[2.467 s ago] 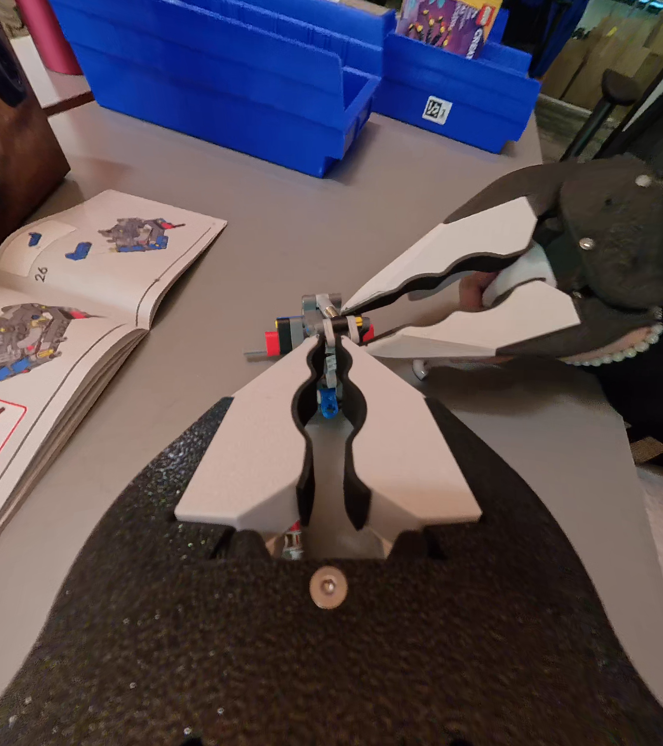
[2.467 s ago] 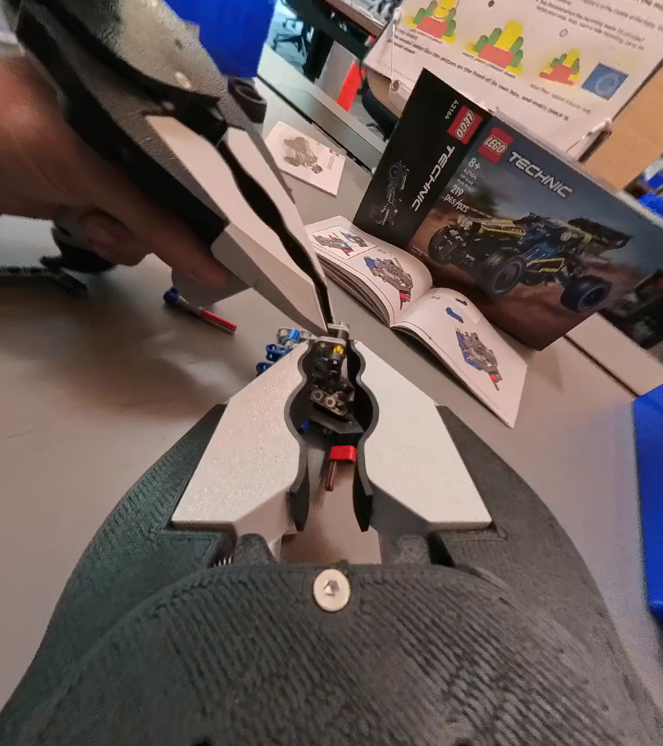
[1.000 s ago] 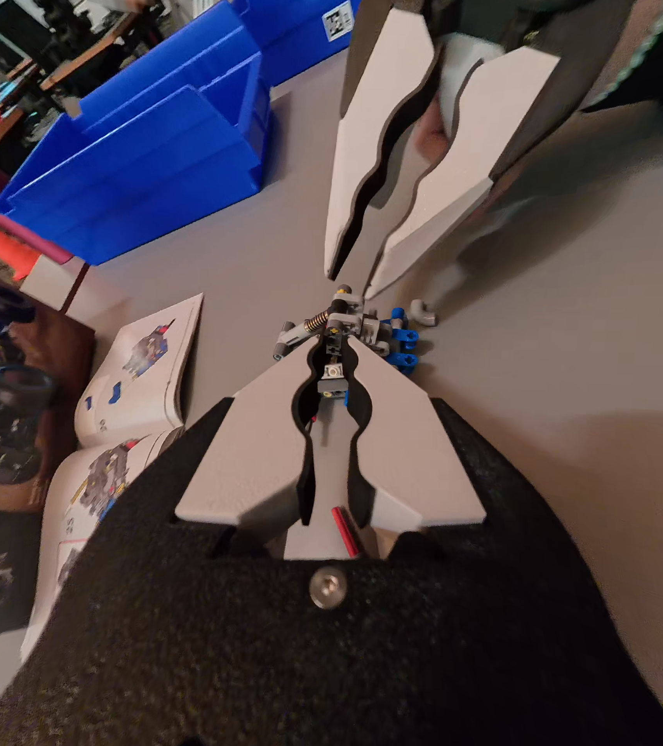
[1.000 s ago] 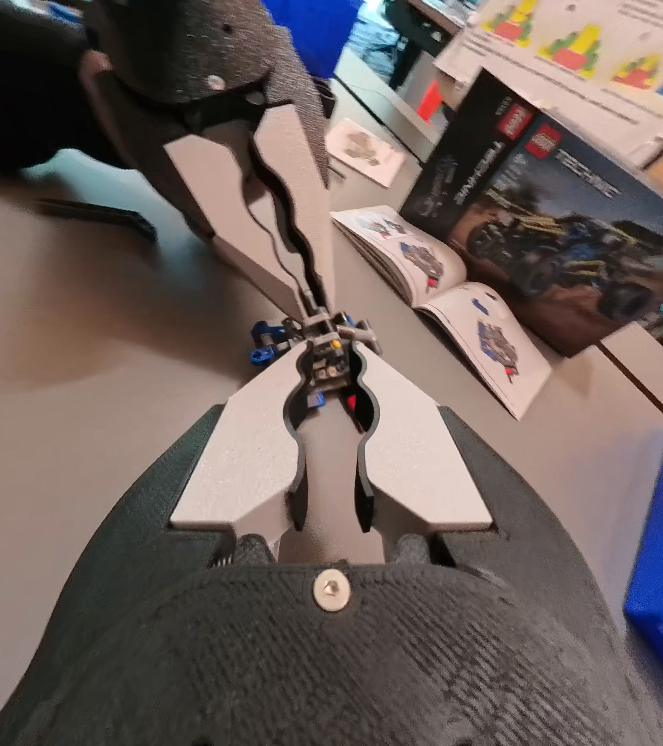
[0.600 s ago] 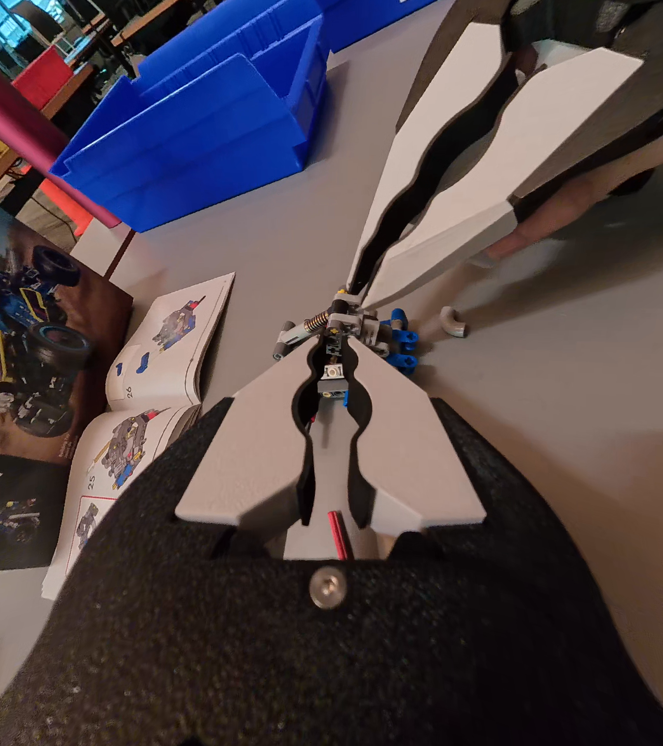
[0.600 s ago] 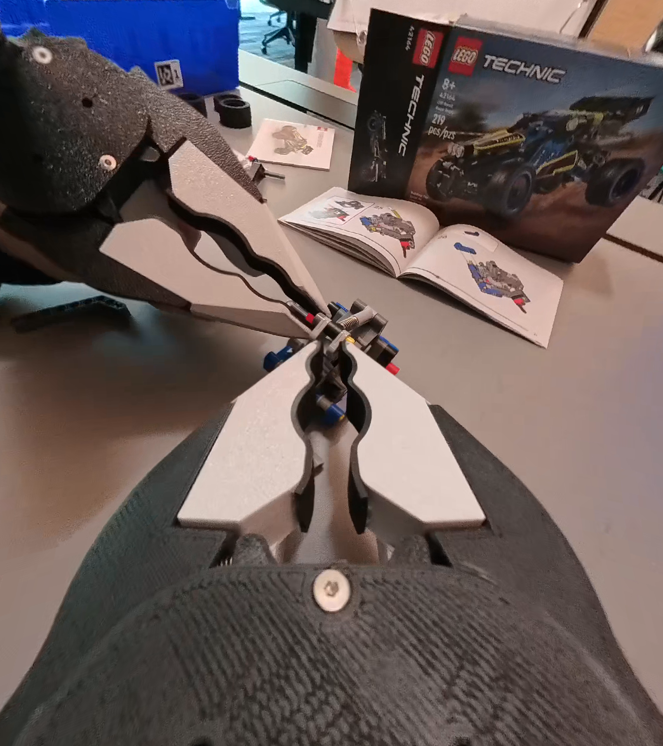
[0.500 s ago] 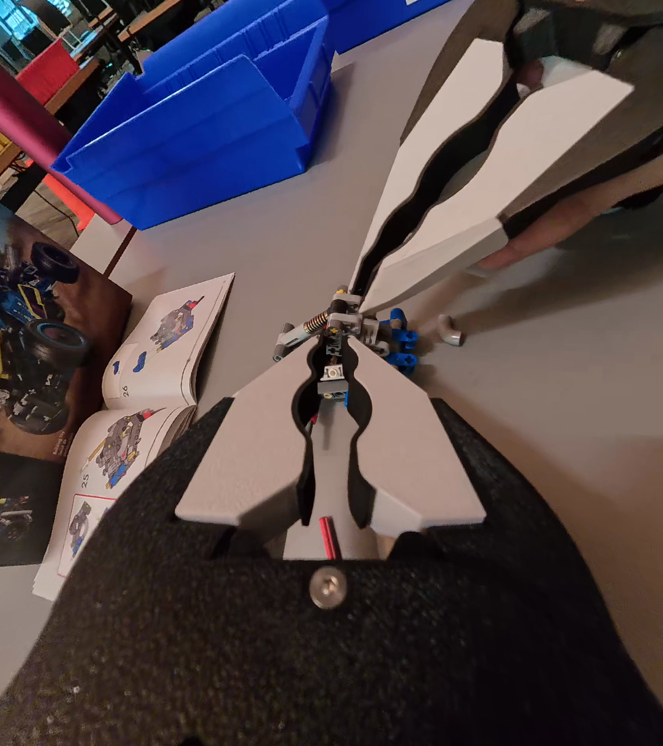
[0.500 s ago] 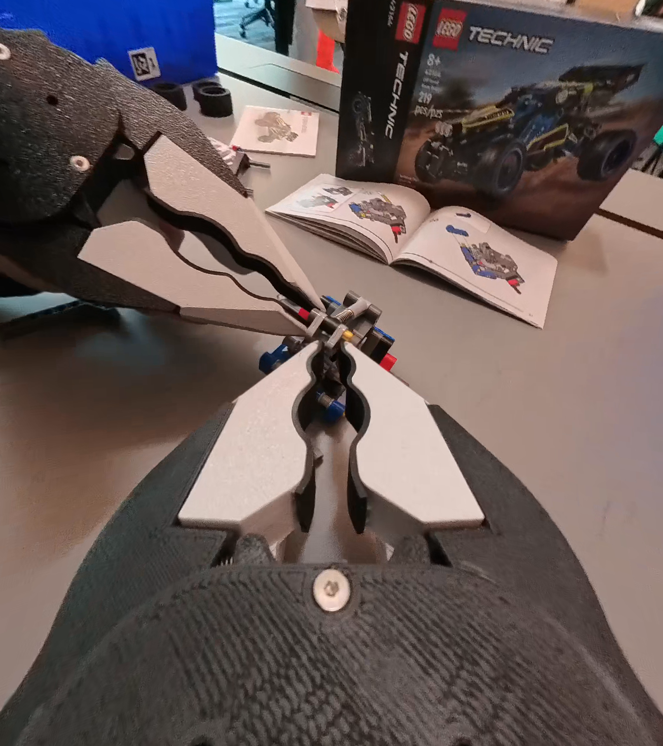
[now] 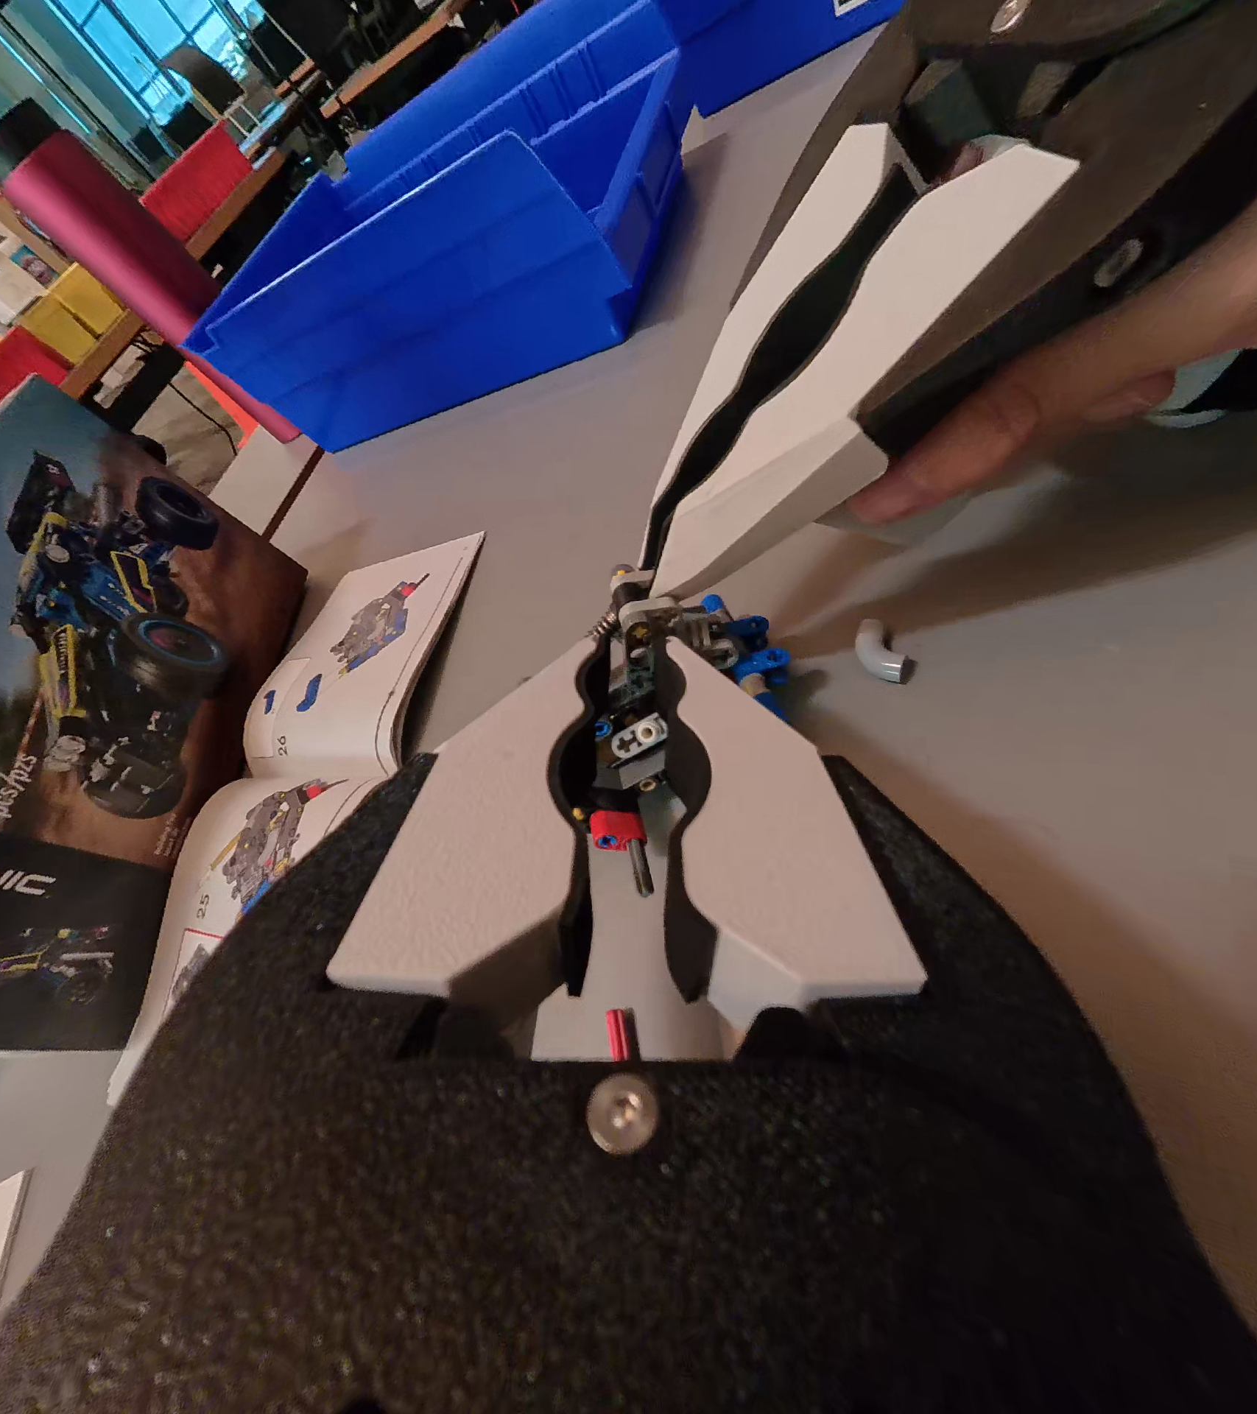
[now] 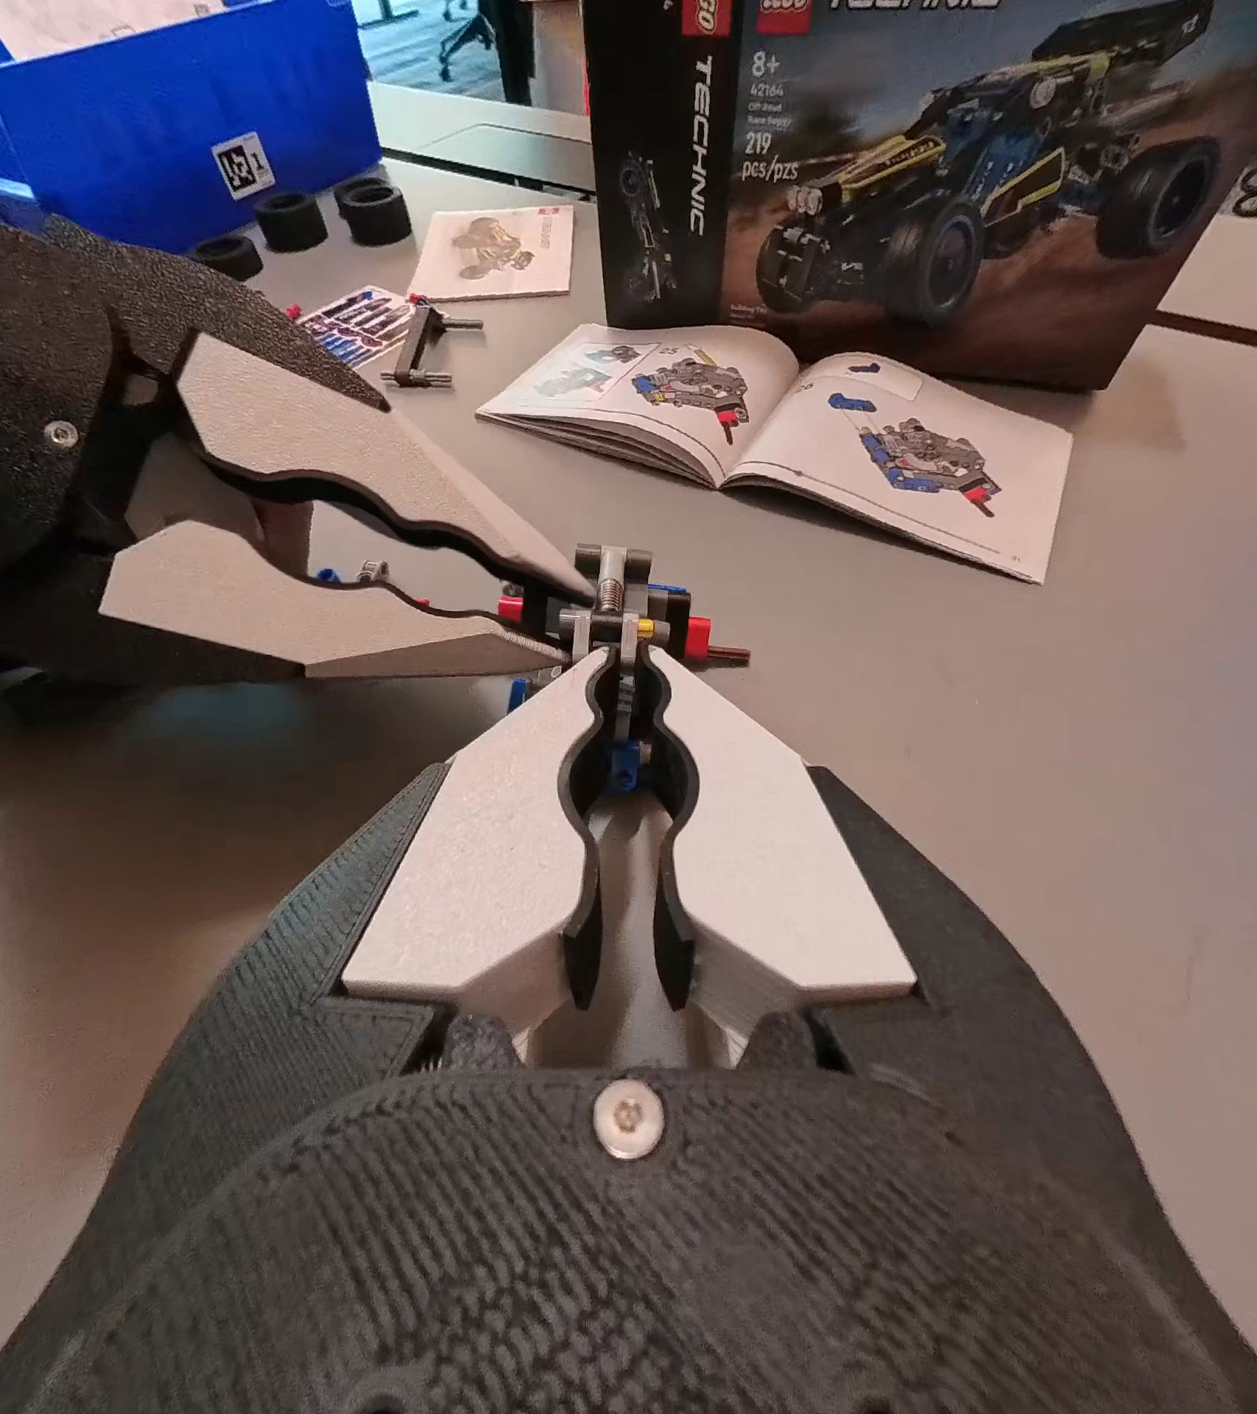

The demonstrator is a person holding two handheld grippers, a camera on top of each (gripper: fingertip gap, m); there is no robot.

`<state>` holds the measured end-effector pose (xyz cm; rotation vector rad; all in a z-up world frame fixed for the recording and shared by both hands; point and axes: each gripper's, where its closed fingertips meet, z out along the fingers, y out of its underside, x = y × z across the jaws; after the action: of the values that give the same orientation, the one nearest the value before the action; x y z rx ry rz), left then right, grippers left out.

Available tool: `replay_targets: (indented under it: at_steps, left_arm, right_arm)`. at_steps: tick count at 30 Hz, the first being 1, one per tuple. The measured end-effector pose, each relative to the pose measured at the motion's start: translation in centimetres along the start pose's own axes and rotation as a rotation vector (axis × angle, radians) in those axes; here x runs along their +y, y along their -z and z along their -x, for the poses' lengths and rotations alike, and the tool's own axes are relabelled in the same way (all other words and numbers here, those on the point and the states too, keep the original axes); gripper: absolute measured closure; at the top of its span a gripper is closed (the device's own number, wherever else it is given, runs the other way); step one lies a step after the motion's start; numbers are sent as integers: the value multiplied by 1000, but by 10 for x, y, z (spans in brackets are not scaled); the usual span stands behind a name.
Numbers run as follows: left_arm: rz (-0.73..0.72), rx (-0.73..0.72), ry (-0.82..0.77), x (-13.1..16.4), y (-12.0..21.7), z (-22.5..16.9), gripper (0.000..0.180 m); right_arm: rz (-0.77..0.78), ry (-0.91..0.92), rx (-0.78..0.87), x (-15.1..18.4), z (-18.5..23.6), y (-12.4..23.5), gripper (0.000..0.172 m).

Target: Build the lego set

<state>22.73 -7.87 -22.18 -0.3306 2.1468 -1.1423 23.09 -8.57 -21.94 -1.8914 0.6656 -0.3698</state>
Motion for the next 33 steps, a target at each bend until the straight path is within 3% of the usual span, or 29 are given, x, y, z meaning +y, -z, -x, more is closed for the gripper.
replay_targets:
  at_steps: [1,5,11,24,33]
  left_arm:
    - [3,7,4,0,0,-1,176]
    - [11,-5,26,2,0,2,176]
    - [41,-68,-62,4,-3,5,177]
    - [72,-209,0,13,-6,26,177]
    - [70,-211,-33,16,-6,29,176]
  right_arm:
    - [-2,-3,3,-1,0,0,171]
    - [-7,19,21,-2,1,-2,171]
    - [3,85,71,-1,-1,-4,170]
    - [4,121,193,-11,-11,-23,169]
    - [13,-11,75,-10,-8,-28,170]
